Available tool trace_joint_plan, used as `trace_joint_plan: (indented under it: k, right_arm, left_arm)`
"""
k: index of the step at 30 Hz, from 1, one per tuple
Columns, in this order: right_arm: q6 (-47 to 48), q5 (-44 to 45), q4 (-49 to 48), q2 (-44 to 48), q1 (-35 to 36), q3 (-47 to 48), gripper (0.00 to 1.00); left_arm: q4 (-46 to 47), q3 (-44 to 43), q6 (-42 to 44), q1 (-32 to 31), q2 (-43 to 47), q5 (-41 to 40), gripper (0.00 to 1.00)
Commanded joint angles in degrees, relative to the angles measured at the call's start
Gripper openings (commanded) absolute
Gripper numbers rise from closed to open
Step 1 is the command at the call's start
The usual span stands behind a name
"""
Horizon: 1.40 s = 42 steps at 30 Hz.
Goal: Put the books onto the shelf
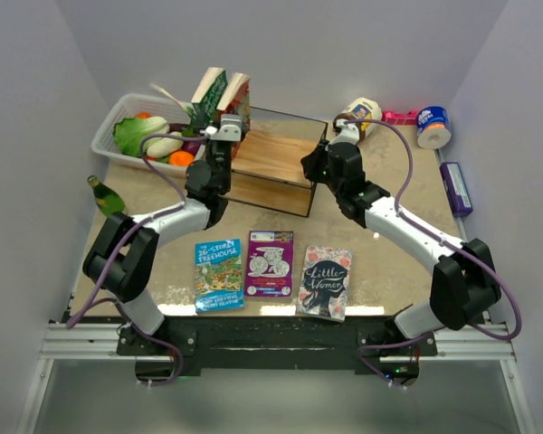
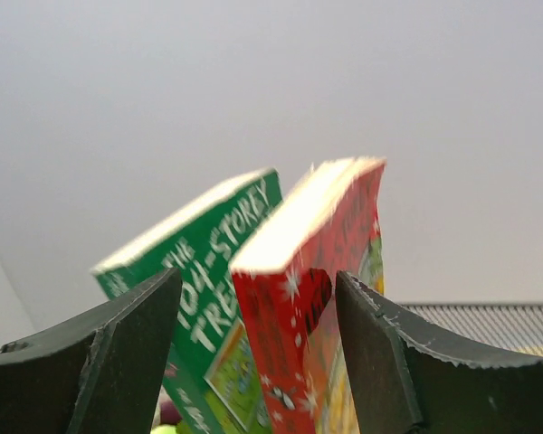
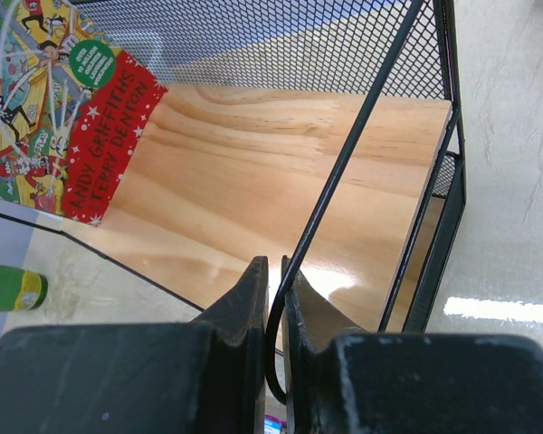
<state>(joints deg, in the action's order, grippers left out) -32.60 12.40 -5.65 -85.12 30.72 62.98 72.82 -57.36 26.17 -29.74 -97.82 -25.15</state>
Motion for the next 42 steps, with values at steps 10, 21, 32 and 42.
trace_joint_plan:
  k: [10,21,32,42]
  right_arm:
    - [1.57,-1.42,5.83,-0.92,0.39,-1.9,0.0]
    - [1.4,-1.68,5.91,-1.01,0.31,-1.72,0.0]
    - [1.31,-1.94,5.91,-0.92,0.31,-1.72,0.0]
    - [1.57,-2.47,5.83,-0.4,0.31,-2.07,0.0]
  left_arm:
    - [7.16,-2.05,2.83,1.0,4.57,-2.19,0.73]
    - [7.08,-2.75,5.02,0.56,7.03,-0.96,0.72]
    - [6.55,-3.28,6.96,0.47,9.75,-0.78,0.73]
    - [7.52,-0.3,5.56,-0.23,17.3,-2.8,0.74]
